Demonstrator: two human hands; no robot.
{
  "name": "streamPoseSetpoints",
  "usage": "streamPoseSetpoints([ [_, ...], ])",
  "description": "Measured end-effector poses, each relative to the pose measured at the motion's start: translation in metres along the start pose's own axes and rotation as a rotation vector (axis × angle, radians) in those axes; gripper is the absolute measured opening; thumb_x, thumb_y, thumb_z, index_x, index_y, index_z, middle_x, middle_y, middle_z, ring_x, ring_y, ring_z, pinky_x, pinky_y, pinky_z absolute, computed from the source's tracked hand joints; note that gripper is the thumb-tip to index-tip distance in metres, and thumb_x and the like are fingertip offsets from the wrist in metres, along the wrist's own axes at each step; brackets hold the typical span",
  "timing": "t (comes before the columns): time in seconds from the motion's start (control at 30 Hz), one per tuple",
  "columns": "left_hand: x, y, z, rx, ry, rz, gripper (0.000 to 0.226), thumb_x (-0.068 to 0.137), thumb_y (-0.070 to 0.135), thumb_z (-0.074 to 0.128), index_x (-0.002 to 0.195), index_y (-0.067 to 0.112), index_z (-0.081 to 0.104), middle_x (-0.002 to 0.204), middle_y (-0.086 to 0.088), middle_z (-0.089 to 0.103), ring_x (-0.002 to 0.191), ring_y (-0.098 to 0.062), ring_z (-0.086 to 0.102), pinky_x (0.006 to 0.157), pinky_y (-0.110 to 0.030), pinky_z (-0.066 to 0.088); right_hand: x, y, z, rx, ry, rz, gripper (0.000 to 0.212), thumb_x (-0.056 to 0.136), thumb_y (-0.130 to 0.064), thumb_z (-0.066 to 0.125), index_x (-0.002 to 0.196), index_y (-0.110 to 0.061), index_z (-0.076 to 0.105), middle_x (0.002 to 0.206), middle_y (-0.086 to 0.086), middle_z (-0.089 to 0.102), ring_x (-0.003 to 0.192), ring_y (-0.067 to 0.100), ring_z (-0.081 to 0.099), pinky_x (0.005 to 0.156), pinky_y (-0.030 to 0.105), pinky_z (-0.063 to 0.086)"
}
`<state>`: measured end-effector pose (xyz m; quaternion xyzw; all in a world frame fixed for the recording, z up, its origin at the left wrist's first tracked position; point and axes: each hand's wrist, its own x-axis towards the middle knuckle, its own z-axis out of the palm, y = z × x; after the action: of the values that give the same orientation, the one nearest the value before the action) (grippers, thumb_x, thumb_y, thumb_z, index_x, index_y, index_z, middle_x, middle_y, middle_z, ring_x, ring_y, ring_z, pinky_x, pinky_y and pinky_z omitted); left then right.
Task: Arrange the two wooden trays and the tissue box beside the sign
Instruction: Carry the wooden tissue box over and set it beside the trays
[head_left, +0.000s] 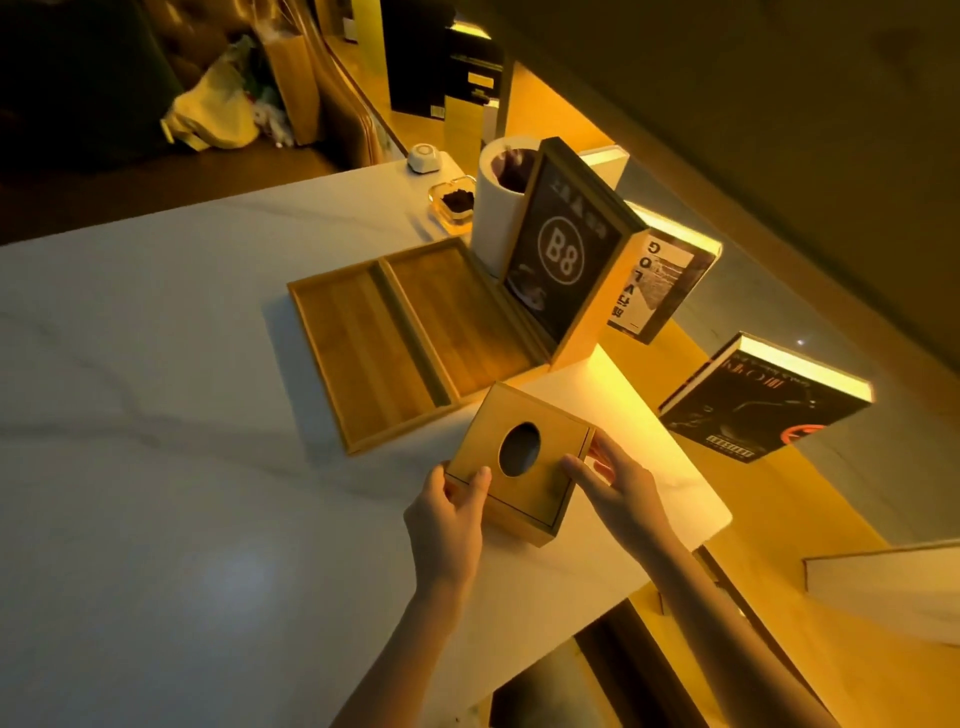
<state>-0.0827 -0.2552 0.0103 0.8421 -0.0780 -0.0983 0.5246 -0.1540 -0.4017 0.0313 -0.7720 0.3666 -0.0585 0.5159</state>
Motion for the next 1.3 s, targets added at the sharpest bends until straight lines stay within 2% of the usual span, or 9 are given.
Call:
streamPoseSetpoints([
  [0.4,0.003,0.002,0.012,0.05,-0.039,-0.073,0.032,0.082,0.03,0.058,0.09,0.0,0.06,0.072,-0.009,0.063,0.052,-0.006,0.05,0.046,-0.003,0.041,0.01,0.009,-0.003,0.048,-0.017,0.034,0.047,0.084,-0.036,0.053,0.129,-0.024,0.044,0.134,0.003,0.051,0.125,0.028,0.044,0.101,0.053,0.041],
  [0.5,-0.001,0.004,0.014,0.066,-0.072,-0.086,0.045,0.084,0.03,0.055,0.12,0.004,0.047,0.119,-0.019,0.06,0.093,-0.016,0.06,0.072,-0.011,0.044,0.013,0.011,-0.005,0.066,-0.014,0.049,0.051,0.084,-0.034,0.056,0.131,-0.021,0.041,0.138,0.006,0.047,0.128,0.028,0.042,0.103,0.051,0.039],
  [0.57,-0.008,0.005,0.016,0.136,-0.06,0.004,0.061,0.086,0.038,0.05,0.135,0.01,0.028,0.146,-0.016,0.033,0.131,-0.025,0.037,0.095,-0.026,0.039,0.015,0.01,-0.007,0.09,-0.004,0.056,0.061,0.083,-0.042,0.058,0.136,-0.022,0.035,0.145,0.005,0.039,0.132,0.027,0.036,0.106,0.048,0.034],
  [0.67,-0.024,0.005,0.021,0.411,-0.073,0.182,0.067,0.084,0.057,0.028,0.134,0.013,0.031,0.146,-0.017,0.033,0.134,-0.03,0.032,0.1,-0.043,0.037,0.016,0.008,-0.006,0.156,0.006,0.045,0.077,0.07,-0.057,0.052,0.137,-0.026,0.032,0.148,0.001,0.034,0.135,0.021,0.031,0.107,0.045,0.031],
  [0.77,-0.035,0.008,0.025,0.63,-0.185,0.178,0.073,0.085,0.061,0.014,0.131,0.01,0.037,0.139,-0.016,0.045,0.128,-0.032,0.041,0.098,-0.044,0.035,0.012,0.011,-0.001,0.242,0.034,0.052,0.102,0.051,-0.08,0.055,0.134,-0.024,0.039,0.137,-0.003,0.044,0.127,0.015,0.037,0.101,0.042,0.036],
  [0.83,-0.035,0.007,0.025,0.689,-0.243,0.167,0.075,0.085,0.061,0.011,0.13,0.009,0.04,0.138,-0.015,0.047,0.127,-0.032,0.042,0.096,-0.046,0.037,0.01,0.014,0.002,0.29,0.076,0.057,0.089,0.06,-0.071,0.057,0.131,-0.021,0.042,0.137,0.002,0.047,0.127,0.019,0.041,0.098,0.041,0.039],
  [0.97,-0.022,0.004,0.018,0.751,-0.315,0.225,0.077,0.086,0.06,0.007,0.128,0.007,0.042,0.136,-0.016,0.048,0.126,-0.031,0.043,0.093,-0.049,0.041,0.007,0.022,0.007,0.348,0.157,0.059,0.046,0.085,-0.027,0.058,0.128,-0.017,0.045,0.135,0.007,0.049,0.127,0.025,0.043,0.1,0.043,0.04],
  [1.17,-0.002,-0.005,0.006,0.723,-0.471,0.358,0.092,0.069,0.073,-0.012,0.14,0.015,-0.004,0.148,-0.004,-0.014,0.134,-0.022,-0.014,0.112,-0.046,0.018,-0.003,0.029,0.016,0.345,0.27,0.079,0.047,0.082,-0.03,0.061,0.125,-0.018,0.047,0.133,0.008,0.053,0.124,0.026,0.046,0.102,0.057,0.039],
  [1.3,0.015,0.001,-0.003,0.791,-0.61,0.394,0.077,0.085,0.057,0.024,0.139,0.016,-0.011,0.149,-0.004,-0.023,0.135,-0.017,-0.022,0.116,-0.044,0.009,-0.009,0.032,0.021,0.307,0.345,0.095,0.05,0.08,-0.032,0.063,0.125,-0.016,0.048,0.132,0.008,0.054,0.122,0.026,0.048,0.1,0.051,0.042],
])
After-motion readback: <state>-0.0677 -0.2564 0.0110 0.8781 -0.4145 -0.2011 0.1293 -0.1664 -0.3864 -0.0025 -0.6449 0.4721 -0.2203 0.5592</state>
